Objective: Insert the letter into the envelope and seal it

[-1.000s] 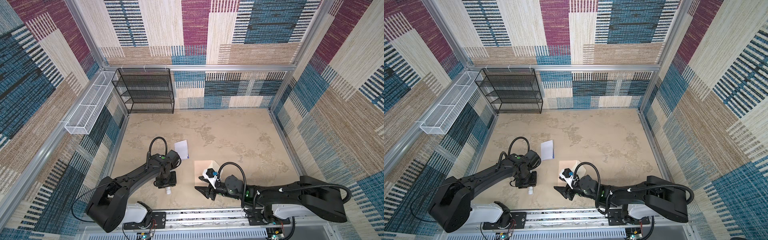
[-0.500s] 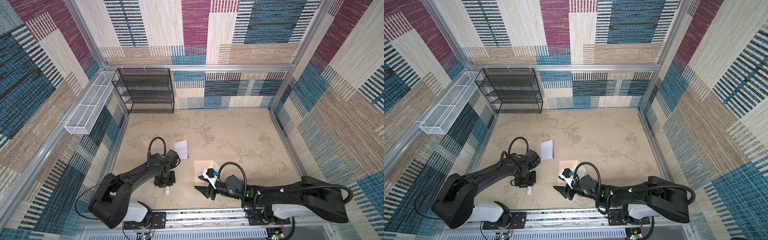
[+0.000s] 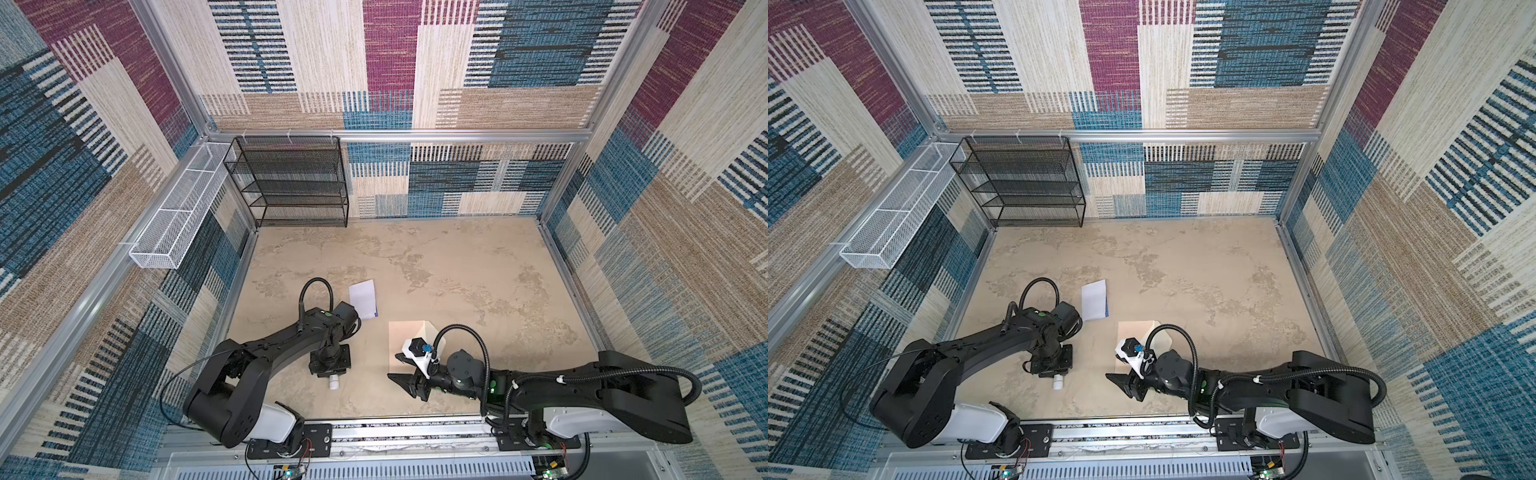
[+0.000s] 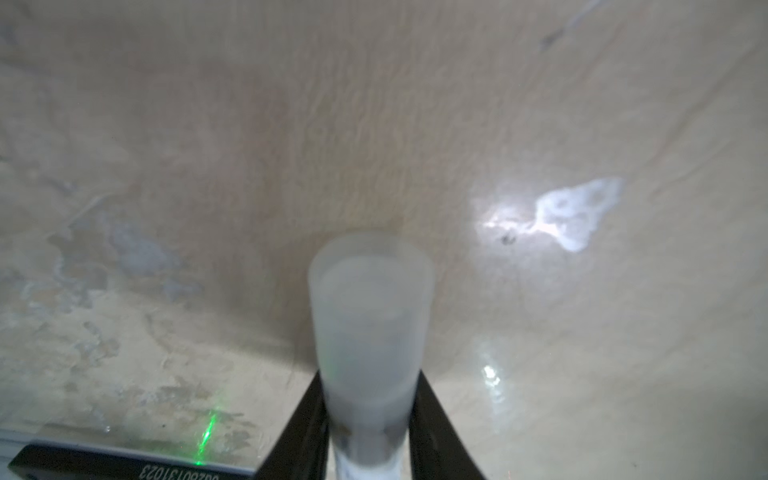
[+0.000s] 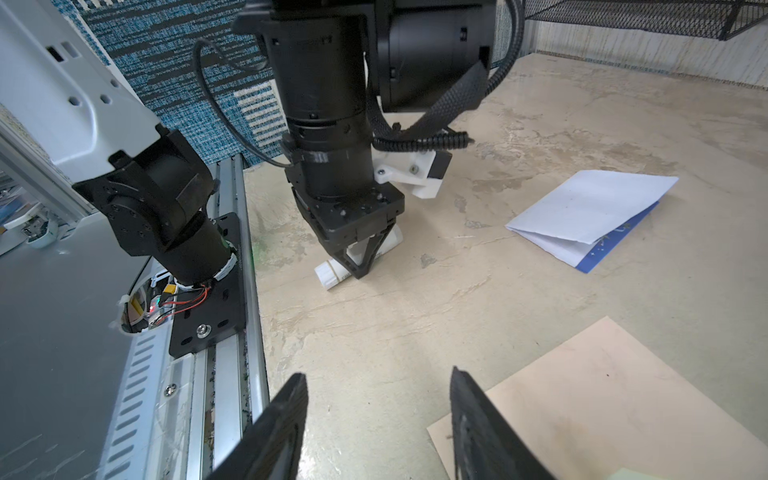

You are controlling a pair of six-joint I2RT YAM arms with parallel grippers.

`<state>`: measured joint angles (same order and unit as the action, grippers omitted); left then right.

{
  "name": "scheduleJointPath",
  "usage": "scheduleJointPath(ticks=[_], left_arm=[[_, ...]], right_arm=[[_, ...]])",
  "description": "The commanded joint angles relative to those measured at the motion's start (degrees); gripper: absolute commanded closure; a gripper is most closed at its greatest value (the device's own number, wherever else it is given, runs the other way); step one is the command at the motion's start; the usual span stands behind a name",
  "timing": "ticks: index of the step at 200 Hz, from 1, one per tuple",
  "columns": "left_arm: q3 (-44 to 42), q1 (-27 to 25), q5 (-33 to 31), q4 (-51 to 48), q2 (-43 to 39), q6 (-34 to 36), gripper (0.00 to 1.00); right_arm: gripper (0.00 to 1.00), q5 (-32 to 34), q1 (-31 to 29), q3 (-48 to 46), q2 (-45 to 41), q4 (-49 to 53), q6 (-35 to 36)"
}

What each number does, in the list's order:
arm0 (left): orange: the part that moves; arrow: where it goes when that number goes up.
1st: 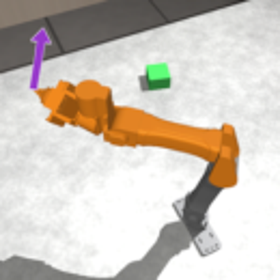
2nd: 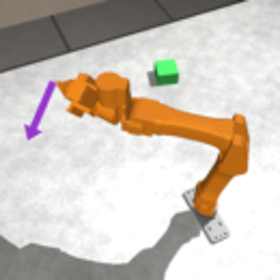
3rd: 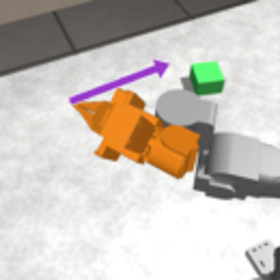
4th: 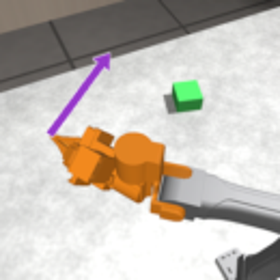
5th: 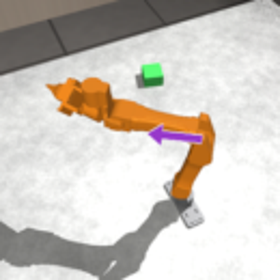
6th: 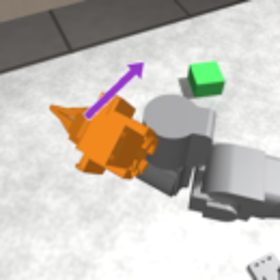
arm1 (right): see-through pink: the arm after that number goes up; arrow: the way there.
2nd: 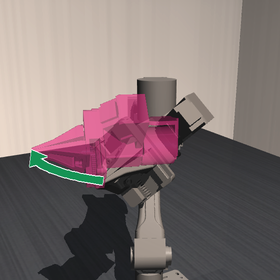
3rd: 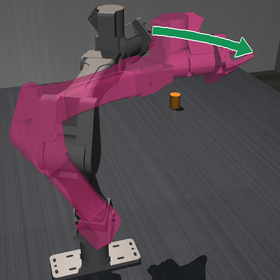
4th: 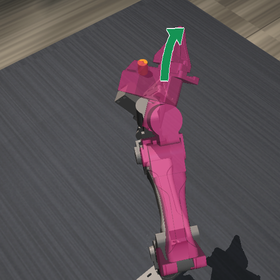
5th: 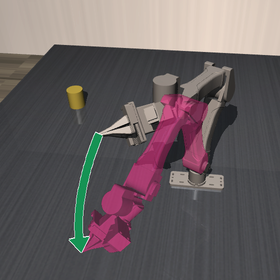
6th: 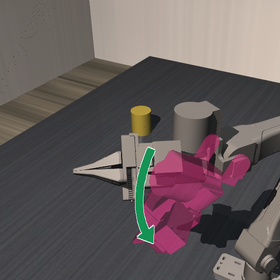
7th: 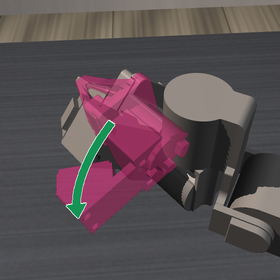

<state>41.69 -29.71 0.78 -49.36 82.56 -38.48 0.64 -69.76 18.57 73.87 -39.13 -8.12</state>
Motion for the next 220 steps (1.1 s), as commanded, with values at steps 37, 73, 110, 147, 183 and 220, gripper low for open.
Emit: scheduleJointPath(ticks=[37,73,110,147,183,220], left_arm=[[-1.8,-0.2,0.8,5.9,1.3,0.2,0.64],[-2.3,-0.1,1.0,5.6,0.4,0.4,0.71],[-3.0,-0.2,2.3,5.5,-1.2,0.3,0.78],[-1.4,-1.2,4.3,3.5,-4.9,0.7,0.85],[7.8,-3.1,3.7,1.6,-15.1,4.6,0.86],[18.5,-3.5,0.2,1.9,-19.2,10.7,0.87]], right_arm=[[0.43,0.1,-0.2,1.1,1.0,-1.0,-0.2],[0.44,0.5,-0.3,1.1,1.0,-1.2,-1.1],[0.44,1.6,-0.4,1.0,-0.2,-0.6,-1.2],[0.45,4.8,-0.4,1.7,-3.4,1.9,-1.7],[0.41,13.7,-0.3,6.5,-10.4,12.9,-1.6],[0.38,19.1,1.2,10.1,-17.8,20.4,-1.8]])
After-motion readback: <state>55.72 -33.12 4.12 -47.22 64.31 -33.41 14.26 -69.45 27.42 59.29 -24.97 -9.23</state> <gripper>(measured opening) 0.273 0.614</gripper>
